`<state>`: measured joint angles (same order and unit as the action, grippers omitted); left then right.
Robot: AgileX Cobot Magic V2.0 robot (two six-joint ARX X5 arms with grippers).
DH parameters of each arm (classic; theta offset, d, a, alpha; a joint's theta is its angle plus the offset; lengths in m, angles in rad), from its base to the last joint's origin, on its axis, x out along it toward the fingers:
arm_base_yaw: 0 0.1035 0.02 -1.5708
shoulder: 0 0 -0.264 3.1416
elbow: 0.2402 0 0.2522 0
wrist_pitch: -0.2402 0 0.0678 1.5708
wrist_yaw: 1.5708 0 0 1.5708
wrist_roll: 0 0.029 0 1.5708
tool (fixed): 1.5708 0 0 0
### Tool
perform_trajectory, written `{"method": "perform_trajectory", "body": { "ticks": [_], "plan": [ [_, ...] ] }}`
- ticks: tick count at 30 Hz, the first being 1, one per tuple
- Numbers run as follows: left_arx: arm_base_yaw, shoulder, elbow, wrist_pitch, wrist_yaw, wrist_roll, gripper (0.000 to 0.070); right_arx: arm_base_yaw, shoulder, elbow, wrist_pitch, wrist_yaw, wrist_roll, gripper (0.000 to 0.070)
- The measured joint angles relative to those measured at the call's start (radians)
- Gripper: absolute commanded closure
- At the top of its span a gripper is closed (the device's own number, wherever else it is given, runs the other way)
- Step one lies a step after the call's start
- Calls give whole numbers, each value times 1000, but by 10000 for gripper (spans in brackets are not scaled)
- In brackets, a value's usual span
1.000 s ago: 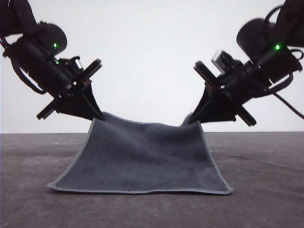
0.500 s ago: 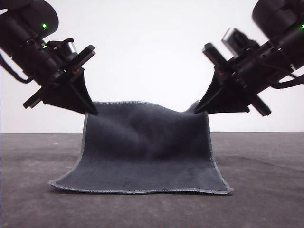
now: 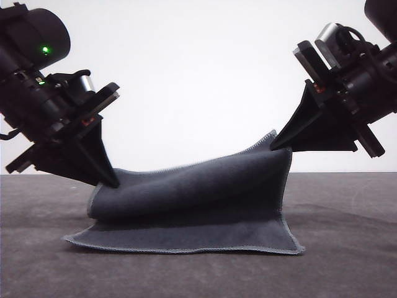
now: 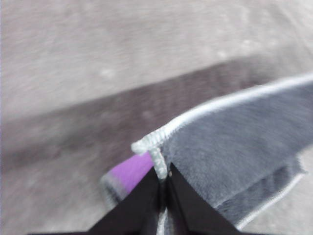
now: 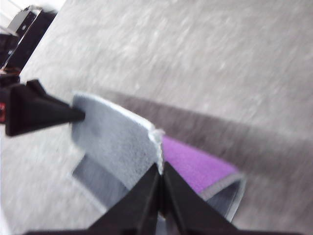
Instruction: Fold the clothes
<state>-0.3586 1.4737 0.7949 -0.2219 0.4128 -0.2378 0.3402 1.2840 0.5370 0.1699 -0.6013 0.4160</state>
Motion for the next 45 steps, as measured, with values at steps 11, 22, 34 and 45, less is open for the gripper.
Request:
{"method": "perform_trajectory", "body": {
  "ticks": [11,22,34,45],
  "plan": [
    [-10,-102,-4,-166,-17,-14,393,83,-28,-2,-110,39,10,513],
    [-31,-299,-8,-324,-22,-14,386,109,-267,-3,-358,69,20,496],
    [-31,-605,-73,-387,-67,33,387,109,-341,-3,-548,79,159,381],
    [-31,-882,-258,-397,-108,8,387,71,-161,-3,-449,79,166,381]
  ]
}}
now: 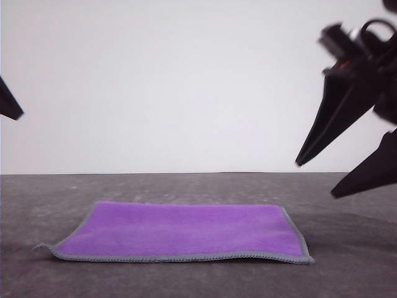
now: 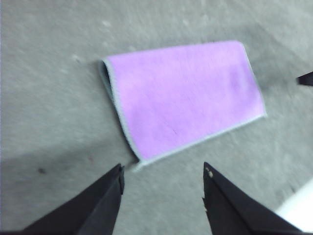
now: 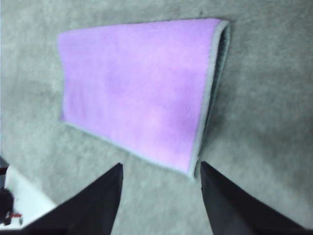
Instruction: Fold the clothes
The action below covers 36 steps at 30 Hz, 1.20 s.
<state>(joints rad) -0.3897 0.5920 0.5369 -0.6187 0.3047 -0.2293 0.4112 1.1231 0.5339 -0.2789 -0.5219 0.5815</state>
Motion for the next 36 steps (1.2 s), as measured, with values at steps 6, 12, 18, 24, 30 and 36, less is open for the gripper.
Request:
{"method": "perform_trajectory", "body": {
  "ticks": [6,12,18,24,30,36],
  "plan": [
    [0,-67,0,6,-48,0,387,0,159,0,115,-9,-1,381],
    [0,-67,0,6,-51,0,387,-1,292,0,235,-76,2,381],
    [0,-68,0,6,-55,0,388,-1,378,1,370,-165,29,425],
    [0,-68,0,6,-56,0,388,-1,397,2,378,-133,39,700],
    [0,-68,0,6,-63,0,388,-6,386,1,390,-141,38,700],
    [0,-68,0,6,-63,0,388,21,349,13,424,-213,37,700]
  ]
}}
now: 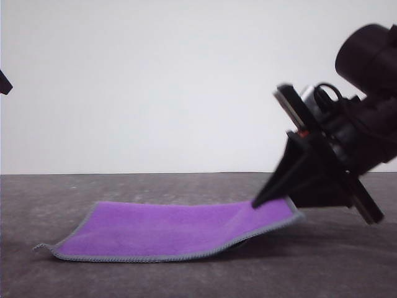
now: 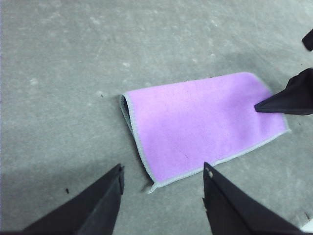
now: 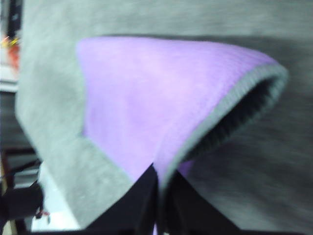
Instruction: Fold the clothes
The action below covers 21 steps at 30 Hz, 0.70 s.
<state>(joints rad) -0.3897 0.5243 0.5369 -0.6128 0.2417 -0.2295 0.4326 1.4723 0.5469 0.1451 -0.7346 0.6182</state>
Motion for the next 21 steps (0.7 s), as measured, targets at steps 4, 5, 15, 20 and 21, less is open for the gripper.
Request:
{"method": "perform_trajectory", "body": {
  "ticks": [4,5,15,20,21],
  "plan": [
    [0,0,0,0,0,0,388,63,0,38,12,19,0,700],
    [0,0,0,0,0,0,388,83,0,50,26,34,0,700],
    [0,0,0,0,0,0,388,216,107,218,51,80,0,700],
    [0,0,0,0,0,0,388,261,217,300,55,81,0,700],
    [0,0,0,0,0,0,388,271,237,318,55,80,0,700]
  ]
}}
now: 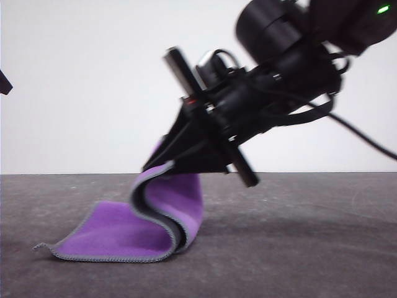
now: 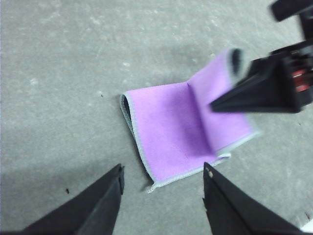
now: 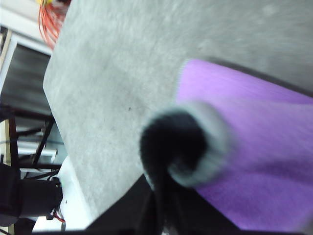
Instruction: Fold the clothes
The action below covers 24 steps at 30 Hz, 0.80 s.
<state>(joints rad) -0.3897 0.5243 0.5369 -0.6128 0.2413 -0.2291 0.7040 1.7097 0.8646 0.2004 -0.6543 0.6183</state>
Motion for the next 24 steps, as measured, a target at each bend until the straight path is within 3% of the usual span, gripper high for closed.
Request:
{"method": "perform_trajectory", "body": {
  "ticks": [5,7,9,10,17,20,24],
  "plan": [
    [0,0,0,0,0,0,388,49,84,70,3,0,0,690],
    [0,0,0,0,-3,0,388,67,102,83,3,0,0,595],
    [0,0,0,0,-7,0,388,81,110,86,2,0,0,437],
    [0,0,0,0,-8,0,388,86,111,86,2,-1,0,393],
    [0,0,0,0,-9,0,388,88,63,86,6,-46,-23,383],
    [0,0,0,0,-9,0,388,74,-23,87,-52,-11,-74,383],
    [0,0,0,0,-9,0,388,48,-130,90,-224,98,-198,383]
  ]
}}
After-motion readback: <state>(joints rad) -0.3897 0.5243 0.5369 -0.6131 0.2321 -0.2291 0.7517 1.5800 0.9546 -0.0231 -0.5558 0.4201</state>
